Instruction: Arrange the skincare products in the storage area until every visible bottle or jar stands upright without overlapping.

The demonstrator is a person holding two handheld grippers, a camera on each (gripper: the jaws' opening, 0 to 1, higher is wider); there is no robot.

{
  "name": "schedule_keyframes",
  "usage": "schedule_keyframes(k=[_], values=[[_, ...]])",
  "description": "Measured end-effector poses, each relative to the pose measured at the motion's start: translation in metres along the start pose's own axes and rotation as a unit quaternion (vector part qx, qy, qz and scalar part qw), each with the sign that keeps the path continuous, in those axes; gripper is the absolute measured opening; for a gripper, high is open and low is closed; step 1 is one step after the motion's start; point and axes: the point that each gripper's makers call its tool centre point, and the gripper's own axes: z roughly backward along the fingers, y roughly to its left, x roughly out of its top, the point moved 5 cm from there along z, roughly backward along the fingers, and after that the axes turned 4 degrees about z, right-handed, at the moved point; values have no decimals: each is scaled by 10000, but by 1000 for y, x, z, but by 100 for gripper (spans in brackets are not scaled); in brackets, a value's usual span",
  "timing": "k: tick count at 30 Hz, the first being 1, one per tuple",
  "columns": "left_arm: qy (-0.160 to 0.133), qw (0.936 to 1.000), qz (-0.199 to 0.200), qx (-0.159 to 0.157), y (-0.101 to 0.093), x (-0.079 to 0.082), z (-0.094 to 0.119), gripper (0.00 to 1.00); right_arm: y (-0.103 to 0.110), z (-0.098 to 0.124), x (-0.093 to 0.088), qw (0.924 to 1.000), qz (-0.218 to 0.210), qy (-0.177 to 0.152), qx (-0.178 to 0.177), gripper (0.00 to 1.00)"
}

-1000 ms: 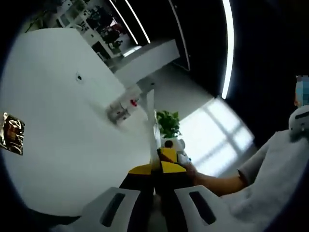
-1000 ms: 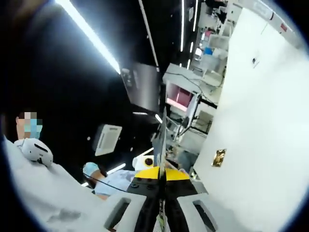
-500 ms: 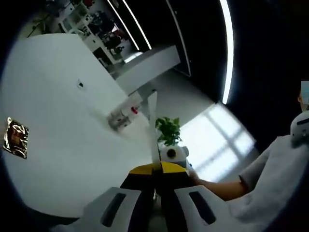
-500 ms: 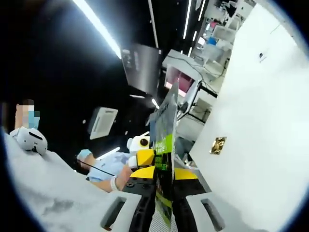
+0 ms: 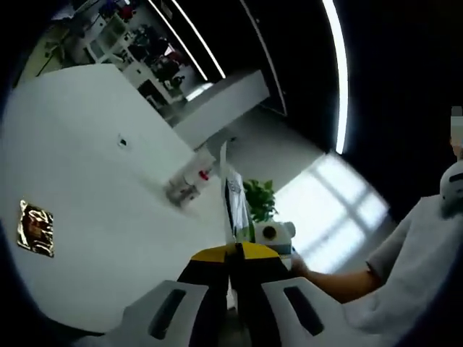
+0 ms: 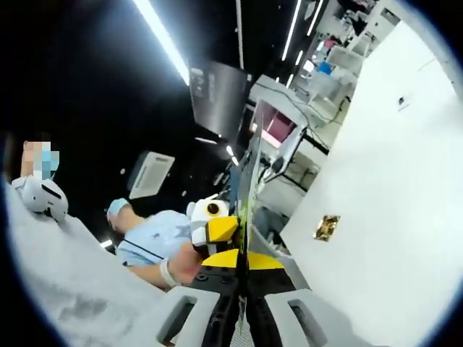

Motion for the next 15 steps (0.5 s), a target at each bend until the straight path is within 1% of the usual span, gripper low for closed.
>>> schedule_keyframes(k=[1,2,3,4,6,7,8,9,10,11,12,13,14,15], values=[[-88,9995,-283,-83,-2,4,2,0,1,-1,2,10000,16,-2,37,0],[-113,9991,-383,-129,-4,4,3,0,2,-2,3,10000,52,30,77,0],[-104,9994,-289,-125,-4,4,4,0,2,-2,4,9999,131,48,89,0],[-106,9993,-324,-121,-4,4,4,0,2,-3,6,9998,169,82,92,0],[-34,9980,-627,-40,0,6,2,1,-1,-3,7,9997,216,122,69,0],[64,9971,-760,82,3,6,3,2,-3,-3,7,9997,226,106,41,0],[129,9946,-992,273,7,7,3,3,-6,-2,7,9998,198,90,14,0],[164,9928,-1108,425,10,8,3,4,-9,-1,8,9999,158,34,-29,0],[146,9897,-1313,554,12,11,4,6,-12,2,9,9999,72,-86,-66,0],[154,9875,-1469,558,12,12,4,10,-14,4,10,9999,-7,-146,-51,0],[156,9851,-1575,670,13,13,6,17,-16,6,11,9998,-12,-179,-79,0],[192,9825,-1668,806,16,13,7,27,-20,10,12,9997,-16,-196,-151,0],[379,9759,-1888,1027,22,11,10,33,-23,13,12,9996,-54,-223,-180,0],[562,9681,-2118,1217,27,8,13,35,-26,15,13,9994,-74,-248,-219,0]])
